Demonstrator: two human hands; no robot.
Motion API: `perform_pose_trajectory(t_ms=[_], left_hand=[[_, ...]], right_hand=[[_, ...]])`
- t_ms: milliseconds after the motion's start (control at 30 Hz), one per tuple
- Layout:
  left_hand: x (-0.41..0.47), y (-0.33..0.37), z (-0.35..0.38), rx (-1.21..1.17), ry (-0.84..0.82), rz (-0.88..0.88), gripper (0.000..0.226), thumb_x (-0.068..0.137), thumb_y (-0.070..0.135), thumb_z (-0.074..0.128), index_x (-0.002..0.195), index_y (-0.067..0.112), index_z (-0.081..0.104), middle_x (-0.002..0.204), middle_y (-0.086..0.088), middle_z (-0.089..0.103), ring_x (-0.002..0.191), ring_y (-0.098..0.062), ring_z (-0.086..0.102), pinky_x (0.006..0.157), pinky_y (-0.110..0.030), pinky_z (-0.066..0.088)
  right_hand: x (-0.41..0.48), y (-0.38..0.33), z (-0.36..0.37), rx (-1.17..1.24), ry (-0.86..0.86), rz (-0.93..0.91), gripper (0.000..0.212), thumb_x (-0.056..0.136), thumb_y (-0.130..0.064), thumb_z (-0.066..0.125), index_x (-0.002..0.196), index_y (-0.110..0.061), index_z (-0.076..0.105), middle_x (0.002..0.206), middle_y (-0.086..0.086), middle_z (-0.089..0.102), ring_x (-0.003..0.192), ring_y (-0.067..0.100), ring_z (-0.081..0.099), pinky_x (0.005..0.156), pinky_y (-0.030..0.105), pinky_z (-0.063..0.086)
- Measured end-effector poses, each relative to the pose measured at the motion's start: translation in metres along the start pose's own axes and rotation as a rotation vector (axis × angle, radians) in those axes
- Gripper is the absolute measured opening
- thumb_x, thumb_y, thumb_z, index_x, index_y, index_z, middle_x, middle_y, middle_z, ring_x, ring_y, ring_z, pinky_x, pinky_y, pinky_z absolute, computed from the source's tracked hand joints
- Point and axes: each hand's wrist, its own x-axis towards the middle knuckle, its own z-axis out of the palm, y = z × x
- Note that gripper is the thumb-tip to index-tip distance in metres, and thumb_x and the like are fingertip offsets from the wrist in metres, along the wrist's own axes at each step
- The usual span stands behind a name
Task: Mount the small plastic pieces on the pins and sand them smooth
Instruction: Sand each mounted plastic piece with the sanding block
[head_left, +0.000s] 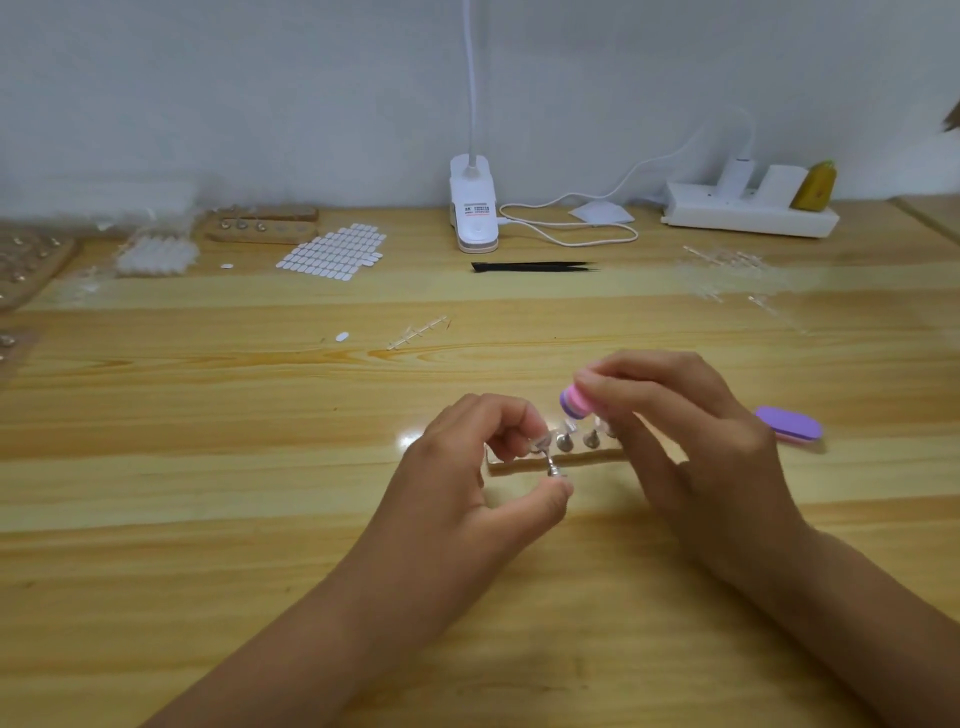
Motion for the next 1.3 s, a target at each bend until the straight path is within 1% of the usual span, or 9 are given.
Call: perform_pose_trajectory(t_ms=[167, 367, 467, 600, 800, 967, 1033, 1167, 1300], left_hand=[[0.000, 0.004, -0.001, -0.117, 0.037, -0.074, 0.022, 0.060, 0.031, 0.078, 0.081, 0.028, 0.072, 0.074, 0.008, 0.063, 0.065, 0.001, 0.051, 0.056, -0.022, 0.043], [0.002, 0.004, 0.000, -0.090, 0.094, -0.112, 0.021, 0.052, 0.026, 0.079, 0.072, 0.025, 0.072, 0.063, 0.014, 0.060, 0.057, 0.002, 0.048, 0.054, -0.014, 0.039], [0.001, 0.004, 0.002, -0.064, 0.086, -0.088, 0.019, 0.054, 0.027, 0.078, 0.072, 0.027, 0.072, 0.064, 0.011, 0.062, 0.058, 0.002, 0.049, 0.054, -0.014, 0.039], [0.002, 0.004, 0.001, -0.102, 0.130, -0.127, 0.020, 0.051, 0.024, 0.080, 0.070, 0.024, 0.072, 0.061, 0.013, 0.061, 0.055, 0.003, 0.048, 0.053, -0.011, 0.038], [0.000, 0.004, 0.000, -0.073, 0.096, -0.101, 0.020, 0.053, 0.025, 0.079, 0.073, 0.026, 0.074, 0.064, 0.011, 0.062, 0.057, 0.001, 0.049, 0.054, -0.014, 0.039], [0.001, 0.006, -0.001, -0.115, 0.105, -0.101, 0.021, 0.053, 0.023, 0.080, 0.074, 0.024, 0.074, 0.065, 0.012, 0.064, 0.060, 0.000, 0.052, 0.054, -0.016, 0.041], [0.000, 0.006, -0.002, -0.105, 0.082, -0.049, 0.022, 0.058, 0.022, 0.079, 0.078, 0.026, 0.075, 0.071, 0.008, 0.068, 0.065, -0.007, 0.056, 0.057, -0.025, 0.046], [0.001, 0.008, -0.006, -0.171, 0.113, 0.001, 0.020, 0.059, 0.017, 0.080, 0.076, 0.024, 0.073, 0.070, 0.012, 0.065, 0.066, -0.001, 0.054, 0.061, -0.018, 0.044], [0.002, 0.008, -0.006, -0.219, 0.078, 0.103, 0.022, 0.062, 0.018, 0.081, 0.083, 0.021, 0.074, 0.077, 0.009, 0.067, 0.074, -0.009, 0.059, 0.065, -0.023, 0.045]], right_hand=[[-0.005, -0.009, 0.002, 0.008, -0.123, -0.236, 0.035, 0.088, 0.016, 0.062, 0.120, 0.003, 0.066, 0.114, 0.018, 0.068, 0.109, 0.029, 0.063, 0.095, 0.032, 0.051], [0.001, -0.007, -0.003, -0.036, -0.057, -0.191, 0.029, 0.084, 0.012, 0.070, 0.111, 0.005, 0.071, 0.105, 0.016, 0.070, 0.097, 0.029, 0.066, 0.092, 0.029, 0.050], [-0.003, -0.011, 0.001, -0.004, -0.155, -0.279, 0.033, 0.085, 0.017, 0.063, 0.115, 0.005, 0.070, 0.109, 0.017, 0.069, 0.102, 0.030, 0.064, 0.090, 0.033, 0.052], [0.002, 0.000, -0.005, -0.067, -0.103, -0.201, 0.027, 0.083, 0.012, 0.070, 0.110, 0.006, 0.072, 0.105, 0.017, 0.070, 0.097, 0.031, 0.066, 0.085, 0.038, 0.053], [-0.003, -0.007, 0.004, 0.003, -0.134, -0.216, 0.029, 0.086, 0.011, 0.069, 0.114, 0.002, 0.072, 0.107, 0.014, 0.070, 0.100, 0.028, 0.064, 0.086, 0.033, 0.052], [0.001, -0.009, 0.001, 0.022, -0.046, -0.149, 0.025, 0.087, 0.004, 0.070, 0.113, 0.002, 0.071, 0.106, 0.012, 0.069, 0.098, 0.027, 0.065, 0.090, 0.026, 0.048], [-0.002, -0.015, 0.005, 0.060, -0.084, -0.176, 0.030, 0.086, 0.007, 0.070, 0.116, 0.002, 0.069, 0.110, 0.012, 0.068, 0.102, 0.026, 0.065, 0.089, 0.029, 0.050], [0.002, -0.004, -0.005, 0.048, -0.010, -0.047, 0.023, 0.089, 0.001, 0.071, 0.112, -0.001, 0.071, 0.106, 0.010, 0.068, 0.098, 0.024, 0.068, 0.085, 0.035, 0.054], [-0.001, -0.017, -0.001, 0.259, 0.057, 0.068, 0.027, 0.090, -0.011, 0.069, 0.117, -0.010, 0.064, 0.115, 0.000, 0.065, 0.102, 0.011, 0.067, 0.087, 0.019, 0.053]])
